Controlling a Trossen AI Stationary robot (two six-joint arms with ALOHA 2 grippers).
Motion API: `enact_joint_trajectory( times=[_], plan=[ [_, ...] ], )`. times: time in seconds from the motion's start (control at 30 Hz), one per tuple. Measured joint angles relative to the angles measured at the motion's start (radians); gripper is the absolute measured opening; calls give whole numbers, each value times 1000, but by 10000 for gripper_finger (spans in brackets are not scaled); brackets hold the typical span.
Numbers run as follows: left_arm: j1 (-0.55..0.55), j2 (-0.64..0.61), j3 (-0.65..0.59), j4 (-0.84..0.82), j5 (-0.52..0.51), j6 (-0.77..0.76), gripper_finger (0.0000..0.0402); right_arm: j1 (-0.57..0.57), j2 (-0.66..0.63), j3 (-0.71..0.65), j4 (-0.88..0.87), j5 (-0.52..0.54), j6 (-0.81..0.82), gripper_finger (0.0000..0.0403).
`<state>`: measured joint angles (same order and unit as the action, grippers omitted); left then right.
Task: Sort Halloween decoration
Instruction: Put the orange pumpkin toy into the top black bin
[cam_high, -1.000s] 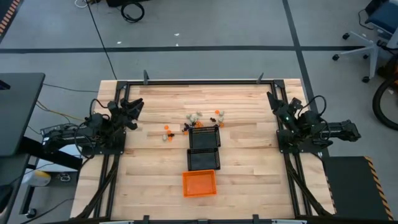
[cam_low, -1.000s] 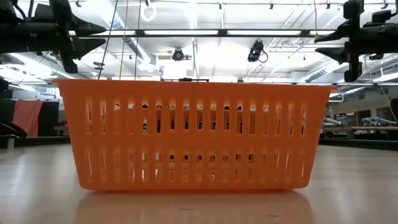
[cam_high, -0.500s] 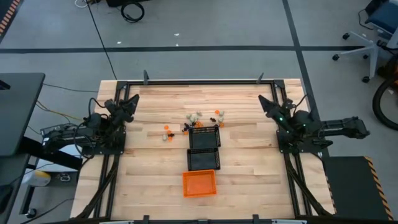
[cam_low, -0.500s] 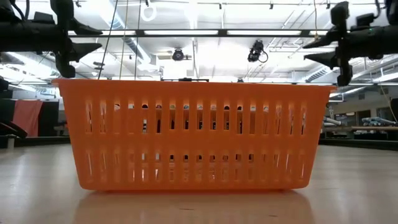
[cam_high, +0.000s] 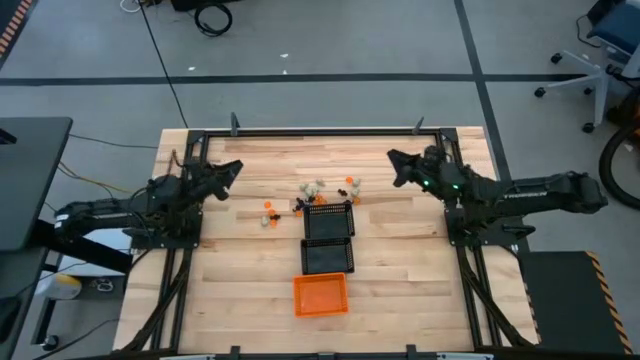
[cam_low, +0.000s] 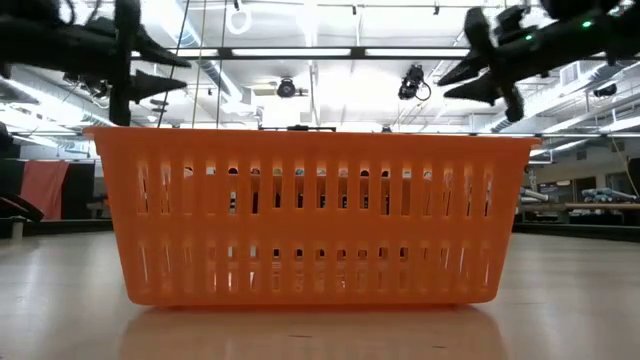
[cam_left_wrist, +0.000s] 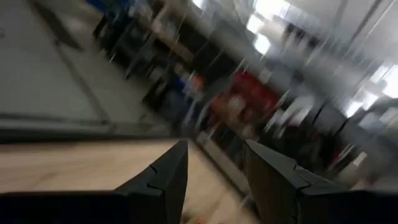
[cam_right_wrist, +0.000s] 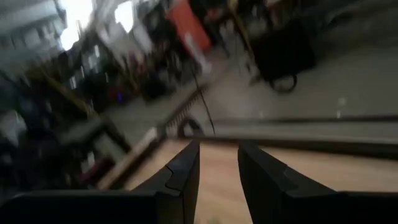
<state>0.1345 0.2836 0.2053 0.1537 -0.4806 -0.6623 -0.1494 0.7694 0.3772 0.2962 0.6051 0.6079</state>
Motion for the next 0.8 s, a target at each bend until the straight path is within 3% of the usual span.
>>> enact_joint_trajectory(
  times=[0.2,0.47,0.8],
  plan=[
    [19,140,155,-227,22,11,162,-103,147,124,-215,-220,8,115],
    [94,282,221,-296,134,27,163,-183,350,209,-283,-389,-87,124],
    [138,414,221,-310,274,19,169,-239,561,229,-307,-535,-72,217]
  ],
)
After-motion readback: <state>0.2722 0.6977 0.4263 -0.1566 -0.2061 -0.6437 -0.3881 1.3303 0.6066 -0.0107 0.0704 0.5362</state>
